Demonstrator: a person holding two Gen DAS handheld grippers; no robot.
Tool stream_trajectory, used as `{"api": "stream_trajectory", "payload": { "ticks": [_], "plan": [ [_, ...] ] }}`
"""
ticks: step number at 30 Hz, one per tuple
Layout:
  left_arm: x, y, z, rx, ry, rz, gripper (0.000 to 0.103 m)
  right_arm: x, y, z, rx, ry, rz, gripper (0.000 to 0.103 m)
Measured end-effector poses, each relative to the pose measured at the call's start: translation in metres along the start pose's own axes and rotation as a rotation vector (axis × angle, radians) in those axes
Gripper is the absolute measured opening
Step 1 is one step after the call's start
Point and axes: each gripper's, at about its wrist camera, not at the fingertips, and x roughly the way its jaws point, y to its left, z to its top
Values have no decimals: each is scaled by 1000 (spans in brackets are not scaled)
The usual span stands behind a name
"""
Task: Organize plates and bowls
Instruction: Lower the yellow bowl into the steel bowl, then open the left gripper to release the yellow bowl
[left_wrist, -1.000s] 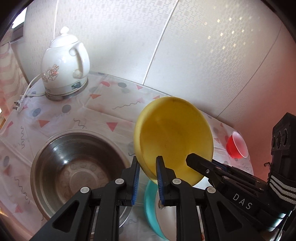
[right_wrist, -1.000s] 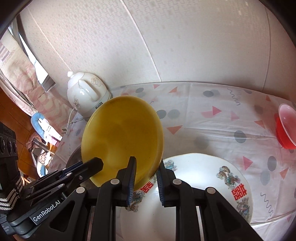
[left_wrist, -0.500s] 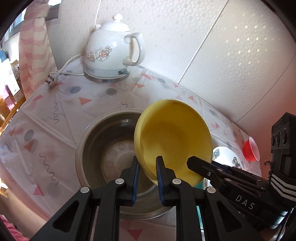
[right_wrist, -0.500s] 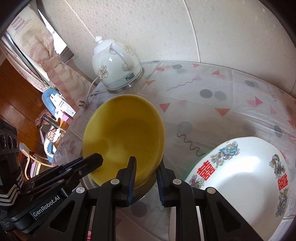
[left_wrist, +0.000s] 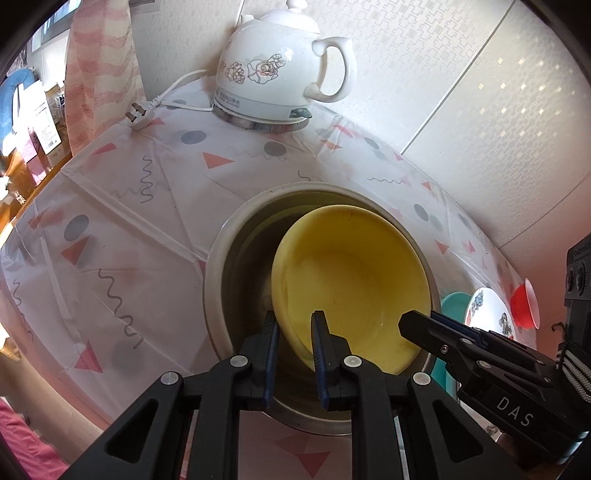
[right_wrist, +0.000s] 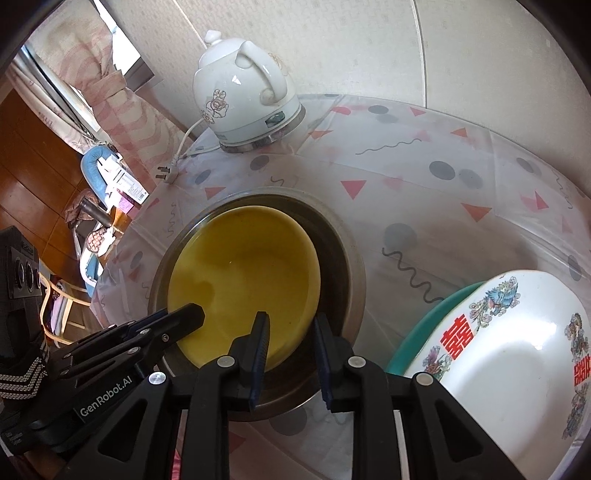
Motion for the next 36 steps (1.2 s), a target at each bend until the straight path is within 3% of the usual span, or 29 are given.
{"api": "stream_trajectory", "payload": {
  "ticks": [6,19,28,36],
  "plan": [
    [9,-2,0,29,11,43,17,1,2,0,-18,-3,-14,24],
    [3,-12,-1,112,-82,191,16,0,8,-2,-52,-19,-21,26],
    [-12,-13,-3,120,-141,213,16,-17,14,-9,-104,-90,-93,29],
    [-23,-19,-3,114,-164,183,16,-35,18,-14,-135,-159,-153,30]
  ]
}}
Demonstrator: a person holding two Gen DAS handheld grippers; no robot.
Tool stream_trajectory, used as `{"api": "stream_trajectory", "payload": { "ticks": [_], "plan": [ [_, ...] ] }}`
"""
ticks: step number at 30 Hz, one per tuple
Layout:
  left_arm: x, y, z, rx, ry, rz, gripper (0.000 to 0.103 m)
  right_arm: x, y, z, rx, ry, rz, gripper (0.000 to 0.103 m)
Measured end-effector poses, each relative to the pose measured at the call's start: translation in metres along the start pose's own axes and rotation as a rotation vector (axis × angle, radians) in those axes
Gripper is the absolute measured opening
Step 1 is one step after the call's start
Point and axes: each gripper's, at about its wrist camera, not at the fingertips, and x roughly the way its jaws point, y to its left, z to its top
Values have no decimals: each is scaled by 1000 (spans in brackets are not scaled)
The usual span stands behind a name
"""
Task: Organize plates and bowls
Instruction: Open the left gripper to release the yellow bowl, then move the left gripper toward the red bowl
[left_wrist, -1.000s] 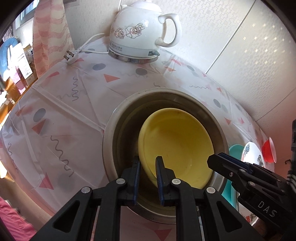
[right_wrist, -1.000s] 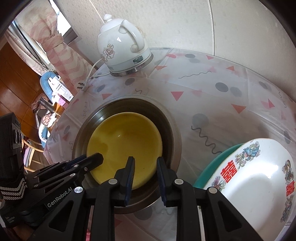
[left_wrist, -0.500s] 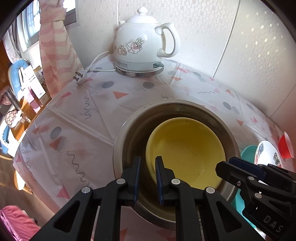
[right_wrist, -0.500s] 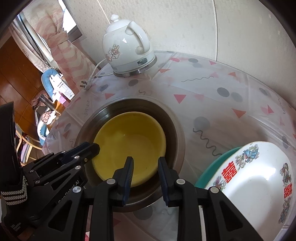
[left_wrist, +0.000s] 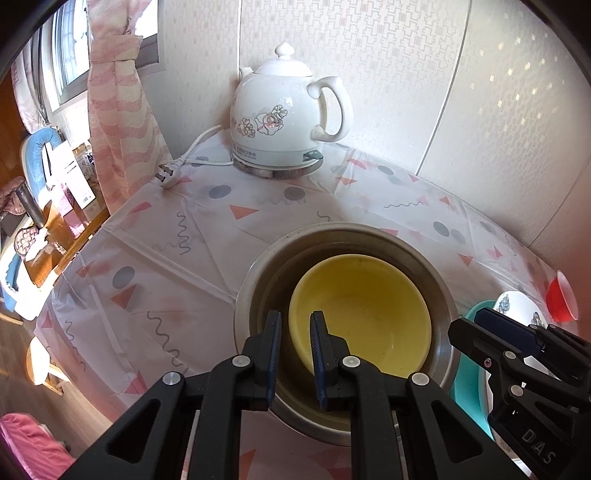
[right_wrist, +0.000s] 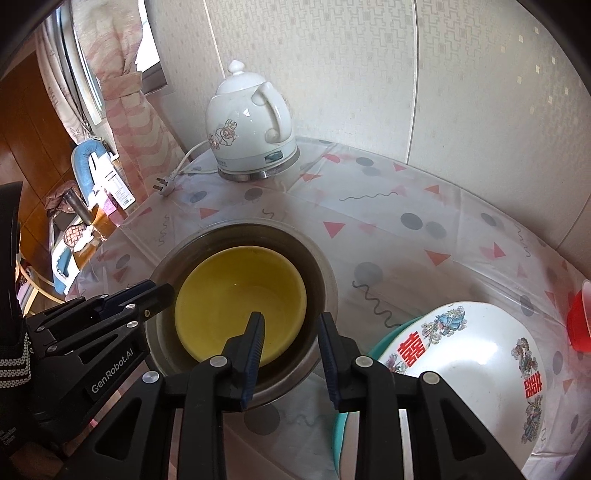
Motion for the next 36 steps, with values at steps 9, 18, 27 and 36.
{"api": "stream_trajectory", "payload": {
  "ticks": [9,18,27,36],
  "plan": [
    [-8,-11,0,26,-19,-4,16,-19,-8,-1,16,-70,-84,30],
    [-13,-24,2,50,-27,-21,16,-42,-16,0,8,-136,-205,30],
    [-16,-40,4,87,-34,-26,16,-54,-26,-2,16,-172,-241,31],
    [-18,-68,11,142,-40,-46,16,-59,-51,-6,68,-181,-276,31]
  ]
}}
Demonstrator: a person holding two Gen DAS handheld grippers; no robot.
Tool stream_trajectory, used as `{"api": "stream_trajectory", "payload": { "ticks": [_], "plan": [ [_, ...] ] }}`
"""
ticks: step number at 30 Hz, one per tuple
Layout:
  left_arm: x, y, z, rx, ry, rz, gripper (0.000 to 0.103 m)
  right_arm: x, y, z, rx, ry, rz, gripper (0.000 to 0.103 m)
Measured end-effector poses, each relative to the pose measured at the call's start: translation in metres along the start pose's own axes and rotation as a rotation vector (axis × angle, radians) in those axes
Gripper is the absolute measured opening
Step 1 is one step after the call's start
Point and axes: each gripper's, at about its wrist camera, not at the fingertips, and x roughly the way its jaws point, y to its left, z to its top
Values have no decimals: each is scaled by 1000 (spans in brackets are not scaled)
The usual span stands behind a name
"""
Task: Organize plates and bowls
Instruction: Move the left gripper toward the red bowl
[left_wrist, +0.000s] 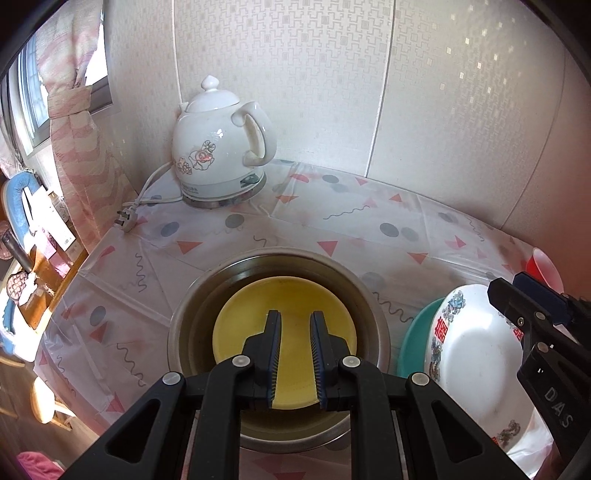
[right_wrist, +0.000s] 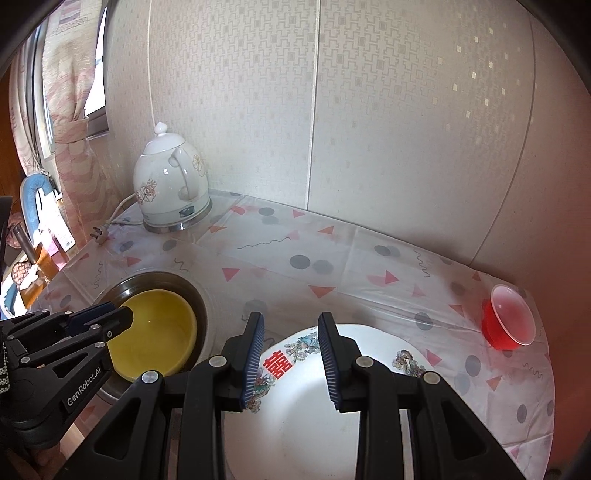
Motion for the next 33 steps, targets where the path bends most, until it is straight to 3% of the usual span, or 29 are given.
{"api": "stream_trajectory", "payload": {
  "ticks": [10,24,33],
  "plan": [
    [0,-49,14,119,-20,-53,16,8,-49,-10,92,27,-60,31],
    [10,-152,27,336,-48,-172,16,9,-208,-50,396,122,-269,30],
    [3,-192,29,415,-91,-205,16,5,-286,-77,592,141,-335,30]
  ]
}}
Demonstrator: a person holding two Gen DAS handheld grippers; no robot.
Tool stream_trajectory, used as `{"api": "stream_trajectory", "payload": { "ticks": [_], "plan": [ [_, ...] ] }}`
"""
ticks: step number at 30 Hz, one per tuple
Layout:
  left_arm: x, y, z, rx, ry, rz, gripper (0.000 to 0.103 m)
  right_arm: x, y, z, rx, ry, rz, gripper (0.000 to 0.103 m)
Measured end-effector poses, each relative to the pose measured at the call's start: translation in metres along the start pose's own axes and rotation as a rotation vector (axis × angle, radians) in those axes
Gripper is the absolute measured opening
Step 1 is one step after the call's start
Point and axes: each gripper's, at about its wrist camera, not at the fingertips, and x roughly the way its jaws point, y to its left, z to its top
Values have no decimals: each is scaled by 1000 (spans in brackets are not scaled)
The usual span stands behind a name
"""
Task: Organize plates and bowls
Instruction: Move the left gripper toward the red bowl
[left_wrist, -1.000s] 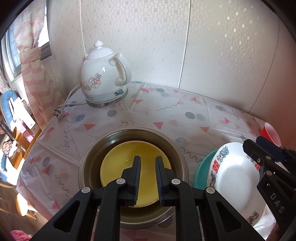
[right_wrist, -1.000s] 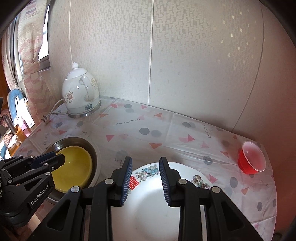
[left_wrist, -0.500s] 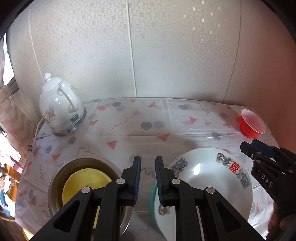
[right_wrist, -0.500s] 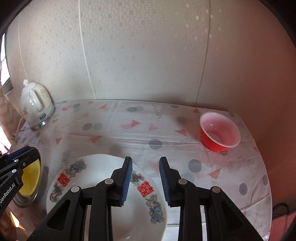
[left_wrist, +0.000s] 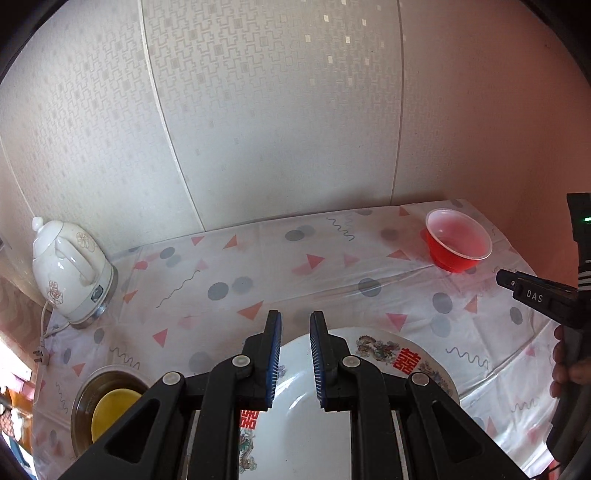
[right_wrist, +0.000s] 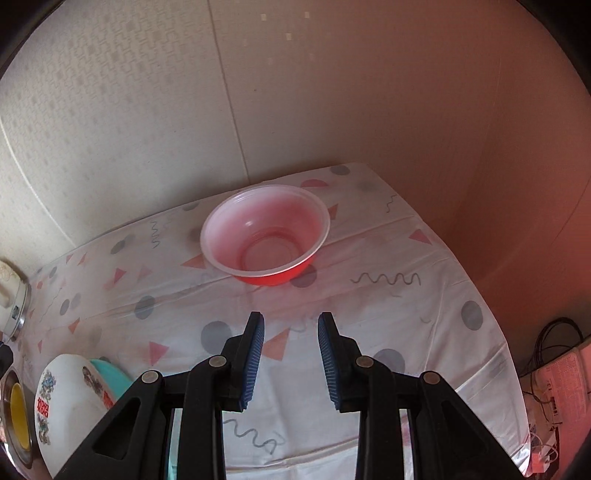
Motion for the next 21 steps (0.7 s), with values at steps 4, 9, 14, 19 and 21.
{"api": "stream_trajectory", "payload": {
  "ticks": [4,9,14,19,21],
  "plan": [
    [2,-9,6,23,-6,-4,16,9,-19,8,61,3,-4,31],
    [7,-17,9,41,-2,-6,16,20,-39,18,137,9,19,33],
    [13,-25,10,52,8,-7,16,28,-54,27,201,12,49,34],
    [19,-32,13,61,13,-7,16,37,-65,37,244,18,77,34],
    [21,-35,14,66,16,-10,16,40,-68,39,262,24,88,35]
  ]
}}
